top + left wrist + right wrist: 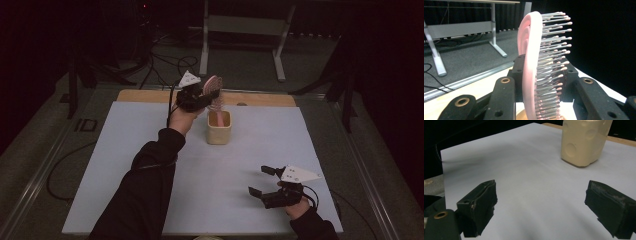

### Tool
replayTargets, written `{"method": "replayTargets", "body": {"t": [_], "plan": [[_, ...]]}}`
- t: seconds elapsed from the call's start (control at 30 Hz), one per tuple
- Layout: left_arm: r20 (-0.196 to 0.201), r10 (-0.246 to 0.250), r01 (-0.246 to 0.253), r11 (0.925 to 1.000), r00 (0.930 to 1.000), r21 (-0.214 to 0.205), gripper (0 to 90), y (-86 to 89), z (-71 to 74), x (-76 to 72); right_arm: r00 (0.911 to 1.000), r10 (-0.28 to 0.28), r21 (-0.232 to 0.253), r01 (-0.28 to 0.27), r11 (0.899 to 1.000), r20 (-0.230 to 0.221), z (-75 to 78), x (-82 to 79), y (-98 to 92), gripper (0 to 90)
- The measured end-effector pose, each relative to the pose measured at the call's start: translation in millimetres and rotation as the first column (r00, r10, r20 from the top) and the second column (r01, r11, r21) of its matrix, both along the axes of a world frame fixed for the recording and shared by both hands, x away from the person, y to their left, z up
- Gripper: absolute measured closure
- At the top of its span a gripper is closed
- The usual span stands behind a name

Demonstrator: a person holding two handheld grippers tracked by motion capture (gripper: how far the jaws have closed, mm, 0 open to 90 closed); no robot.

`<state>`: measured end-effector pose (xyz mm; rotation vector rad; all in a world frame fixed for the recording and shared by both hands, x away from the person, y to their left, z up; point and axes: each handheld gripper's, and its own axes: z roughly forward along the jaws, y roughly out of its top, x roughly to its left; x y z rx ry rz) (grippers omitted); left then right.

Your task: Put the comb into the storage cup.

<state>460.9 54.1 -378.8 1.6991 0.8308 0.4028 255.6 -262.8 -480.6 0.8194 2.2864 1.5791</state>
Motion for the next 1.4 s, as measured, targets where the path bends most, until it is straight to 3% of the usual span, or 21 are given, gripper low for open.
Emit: {"method": "replayTargets", "body": {"t": [0.27,0.53,1.03,1.27,1.4], "plan": [[-0.023,0.014,-0.014,0.9999,0.9996,-0.004,66.2,1.2,-5.7,1.1,1.0000,0.000,0.005,0.000,1.000,-0.001,0.1,0.1,0.1,9.9],[-0.048,0.019,-0.022,0.9986,0.9987,-0.049,66.2,3.6,-12.3,3.0,1.0000,0.000,0.002,0.000,1.000,0.000,0.1,0.2,0.2,9.8],[-0.064,0.012,-0.014,0.9992,0.9979,-0.038,66.0,0.0,-25.8,5.0,1.0000,-0.004,-0.001,0.004,1.000,-0.002,-0.1,0.7,-0.9,9.9],[-0.094,0.018,-0.024,0.9979,0.9954,-0.061,65.9,4.1,-31.9,8.3,1.0000,-0.005,0.000,0.005,1.000,-0.002,-0.5,1.0,-1.6,9.8],[-0.104,0.022,-0.027,0.9982,0.9943,-0.053,65.8,5.1,-36.6,9.7,1.0000,-0.005,0.001,0.006,1.000,-0.006,-1.0,1.4,-1.4,9.8]]}}
